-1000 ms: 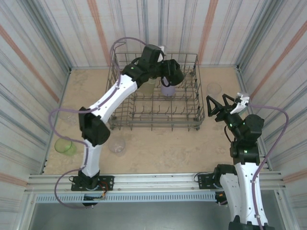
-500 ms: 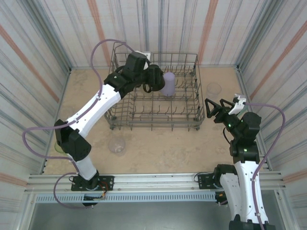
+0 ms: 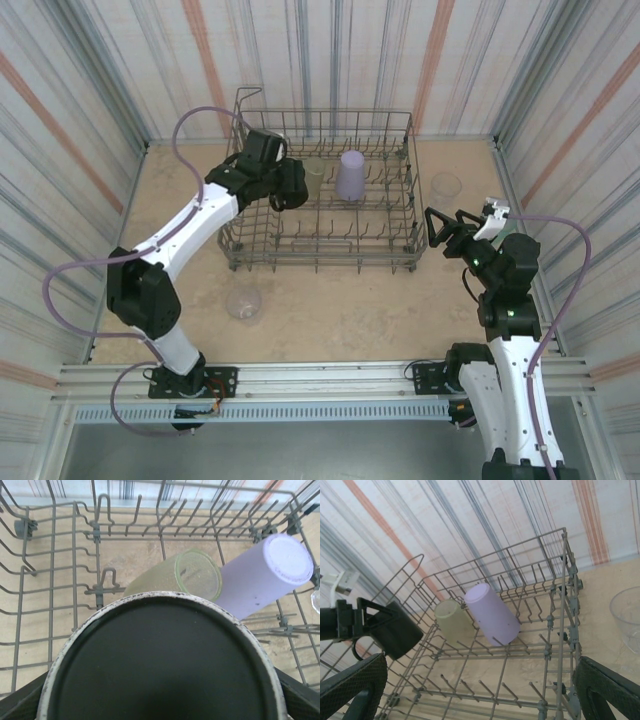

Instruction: Load the cups into the dish rack

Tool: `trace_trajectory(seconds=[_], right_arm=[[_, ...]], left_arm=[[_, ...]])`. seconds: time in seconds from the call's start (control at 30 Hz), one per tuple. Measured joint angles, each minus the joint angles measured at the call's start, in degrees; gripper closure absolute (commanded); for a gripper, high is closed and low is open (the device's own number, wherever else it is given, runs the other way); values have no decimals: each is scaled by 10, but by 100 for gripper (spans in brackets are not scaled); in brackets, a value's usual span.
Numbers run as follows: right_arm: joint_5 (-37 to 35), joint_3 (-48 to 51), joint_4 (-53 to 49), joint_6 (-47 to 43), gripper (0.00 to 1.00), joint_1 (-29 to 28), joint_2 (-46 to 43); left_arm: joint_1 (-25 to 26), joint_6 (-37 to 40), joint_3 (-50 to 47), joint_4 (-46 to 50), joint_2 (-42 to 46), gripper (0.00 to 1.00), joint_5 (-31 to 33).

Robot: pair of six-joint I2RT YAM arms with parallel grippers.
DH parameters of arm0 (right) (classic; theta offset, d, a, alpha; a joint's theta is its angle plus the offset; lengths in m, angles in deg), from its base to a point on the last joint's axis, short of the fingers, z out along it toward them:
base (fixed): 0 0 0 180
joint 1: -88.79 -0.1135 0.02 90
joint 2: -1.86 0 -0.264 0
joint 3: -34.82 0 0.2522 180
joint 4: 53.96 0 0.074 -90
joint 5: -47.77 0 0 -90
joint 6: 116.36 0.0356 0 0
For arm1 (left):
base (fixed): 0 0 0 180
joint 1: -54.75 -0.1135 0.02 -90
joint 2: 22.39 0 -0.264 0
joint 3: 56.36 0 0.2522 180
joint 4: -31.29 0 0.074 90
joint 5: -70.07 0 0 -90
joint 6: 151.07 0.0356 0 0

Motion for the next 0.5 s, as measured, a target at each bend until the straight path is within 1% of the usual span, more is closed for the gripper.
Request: trace_trajectory(seconds=[0.3, 0.5], right_arm=[[-15, -2, -2, 0, 1, -12, 1], [-18, -4, -8, 0, 1, -15, 1]], left_arm=[[-9, 4, -33, -42, 5, 100, 19], [-9, 5, -37, -55, -4, 100, 26]])
